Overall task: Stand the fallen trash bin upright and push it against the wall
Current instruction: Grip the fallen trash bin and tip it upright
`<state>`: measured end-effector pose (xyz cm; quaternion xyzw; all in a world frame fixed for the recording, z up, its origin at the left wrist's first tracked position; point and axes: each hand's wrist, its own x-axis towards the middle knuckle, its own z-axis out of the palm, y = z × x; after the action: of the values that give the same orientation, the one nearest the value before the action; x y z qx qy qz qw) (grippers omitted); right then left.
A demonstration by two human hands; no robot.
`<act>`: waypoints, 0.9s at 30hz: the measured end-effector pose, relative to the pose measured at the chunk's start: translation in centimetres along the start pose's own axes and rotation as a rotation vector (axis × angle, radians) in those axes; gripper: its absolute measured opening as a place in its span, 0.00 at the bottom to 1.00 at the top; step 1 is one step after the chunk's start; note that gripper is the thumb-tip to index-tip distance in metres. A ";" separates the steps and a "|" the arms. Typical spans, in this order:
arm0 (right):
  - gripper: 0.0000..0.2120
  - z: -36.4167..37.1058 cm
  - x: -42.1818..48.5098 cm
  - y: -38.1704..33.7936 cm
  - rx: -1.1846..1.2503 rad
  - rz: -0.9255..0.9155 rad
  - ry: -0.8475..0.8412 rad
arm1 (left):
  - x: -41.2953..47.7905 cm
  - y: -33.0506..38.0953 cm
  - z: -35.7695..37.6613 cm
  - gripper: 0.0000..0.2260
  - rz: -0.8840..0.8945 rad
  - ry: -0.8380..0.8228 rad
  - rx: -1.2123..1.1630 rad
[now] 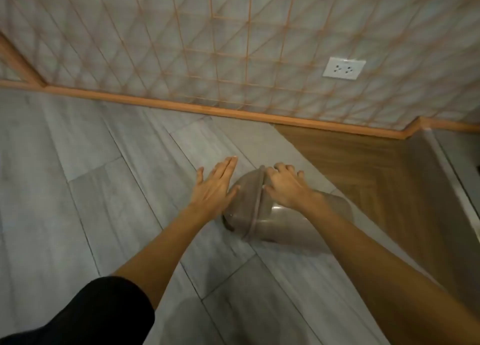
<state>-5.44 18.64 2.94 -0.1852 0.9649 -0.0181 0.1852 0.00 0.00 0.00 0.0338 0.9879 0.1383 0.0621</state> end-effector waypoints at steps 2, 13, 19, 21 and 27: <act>0.25 1.3 0.4 -0.8 0.011 0.054 0.020 | -0.3 -0.4 1.1 0.29 -0.049 -0.042 -0.002; 0.19 5.7 0.5 -5.4 0.523 0.400 0.090 | -3.1 -1.1 2.4 0.30 -0.193 -0.153 -0.224; 0.19 6.1 0.3 -4.8 0.779 0.426 0.112 | -3.7 -1.7 3.6 0.29 -0.261 -0.129 -0.357; 0.18 6.4 0.2 -4.4 0.822 0.417 0.111 | -3.8 -2.0 4.4 0.28 -0.266 -0.103 -0.408; 0.14 6.5 0.0 -4.0 0.868 0.423 0.082 | -3.8 -1.1 6.8 0.15 -0.900 0.383 -1.110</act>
<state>-1.68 15.19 -2.67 0.1102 0.8911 -0.3885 0.2070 4.62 0.47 -6.31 -0.4359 0.6842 0.5823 -0.0527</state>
